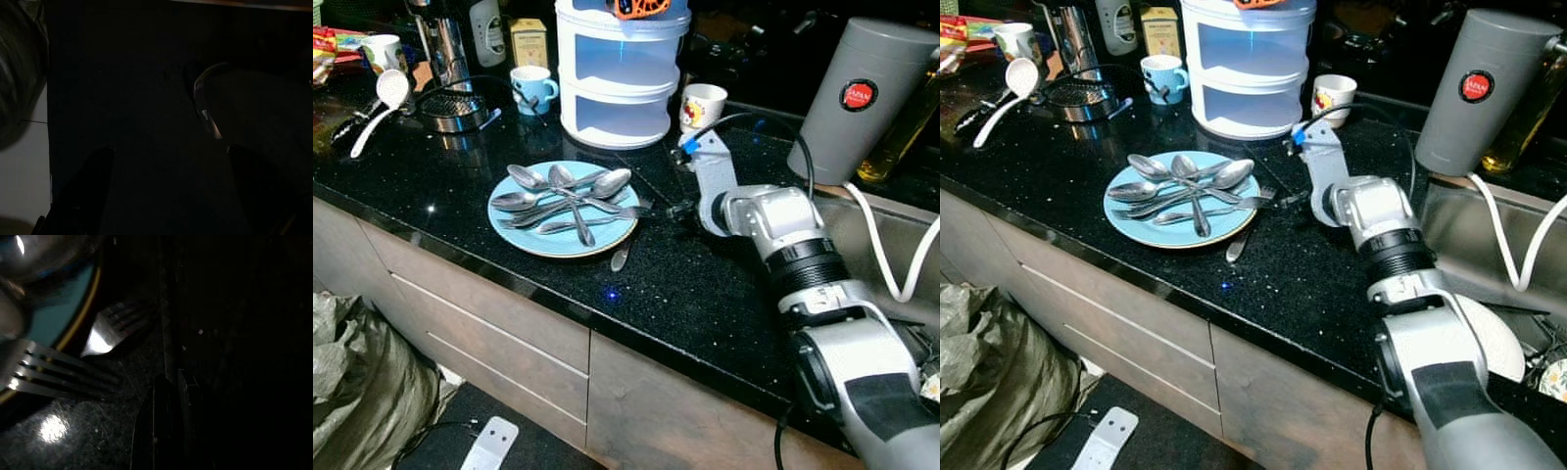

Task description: Kitchen organization

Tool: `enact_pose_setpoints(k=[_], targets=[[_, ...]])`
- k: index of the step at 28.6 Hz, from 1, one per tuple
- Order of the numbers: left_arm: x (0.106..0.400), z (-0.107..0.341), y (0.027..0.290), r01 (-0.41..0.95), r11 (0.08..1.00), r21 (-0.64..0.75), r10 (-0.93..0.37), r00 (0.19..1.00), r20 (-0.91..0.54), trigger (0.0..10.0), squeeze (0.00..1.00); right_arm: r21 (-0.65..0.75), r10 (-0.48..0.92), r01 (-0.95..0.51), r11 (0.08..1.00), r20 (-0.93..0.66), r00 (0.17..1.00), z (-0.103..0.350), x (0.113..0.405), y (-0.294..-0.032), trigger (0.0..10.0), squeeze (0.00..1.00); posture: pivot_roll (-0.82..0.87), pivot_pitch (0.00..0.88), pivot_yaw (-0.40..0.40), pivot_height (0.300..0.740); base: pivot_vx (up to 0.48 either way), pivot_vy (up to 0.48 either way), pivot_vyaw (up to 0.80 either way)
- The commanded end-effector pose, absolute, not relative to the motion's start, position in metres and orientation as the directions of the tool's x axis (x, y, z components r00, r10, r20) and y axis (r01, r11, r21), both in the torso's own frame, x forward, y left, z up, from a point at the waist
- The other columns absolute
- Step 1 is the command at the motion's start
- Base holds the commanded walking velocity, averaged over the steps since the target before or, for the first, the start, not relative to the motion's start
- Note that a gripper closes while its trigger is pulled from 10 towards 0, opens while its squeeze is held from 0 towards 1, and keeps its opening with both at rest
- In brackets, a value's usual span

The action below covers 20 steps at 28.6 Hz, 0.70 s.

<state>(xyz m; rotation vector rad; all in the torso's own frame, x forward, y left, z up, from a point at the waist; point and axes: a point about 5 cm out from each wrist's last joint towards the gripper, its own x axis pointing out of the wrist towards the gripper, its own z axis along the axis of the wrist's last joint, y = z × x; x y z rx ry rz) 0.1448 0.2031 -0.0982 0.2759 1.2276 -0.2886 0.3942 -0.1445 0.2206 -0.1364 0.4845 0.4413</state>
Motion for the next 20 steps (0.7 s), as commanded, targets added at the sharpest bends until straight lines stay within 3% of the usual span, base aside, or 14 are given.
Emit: enact_pose_setpoints(k=[1, 15, 20], targets=[[0.135, -0.103, 0.192, 0.368, 0.93, 0.003, -0.104, 0.27, -0.957, 10.0, 0.0, -0.022, 0.379, -0.427, 0.904, -0.418, 0.825, 0.23, 0.395, -0.154, 0.0, 0.0, -0.02, 0.0, -0.051, 0.74, 0.0, 0.0, 0.0], [0.136, -0.103, 0.193, 0.366, 0.931, 0.004, -0.103, 0.273, -0.956, 10.0, 0.0, -0.037, 0.435, -0.472, 0.881, -0.33, 0.838, 0.246, 0.387, -0.182, 0.0, 0.0, -0.01, 0.0, -0.045, 0.74, 0.0, 0.0, 0.0], [0.136, -0.103, 0.193, 0.366, 0.931, 0.004, -0.104, 0.274, -0.956, 10.0, 0.0, -0.018, 0.585, -0.598, 0.801, -0.184, 0.79, 0.251, 0.366, -0.199, 0.0, 0.0, -0.02, 0.0, -0.044, 0.74, 0.0, 0.0, 0.0]])
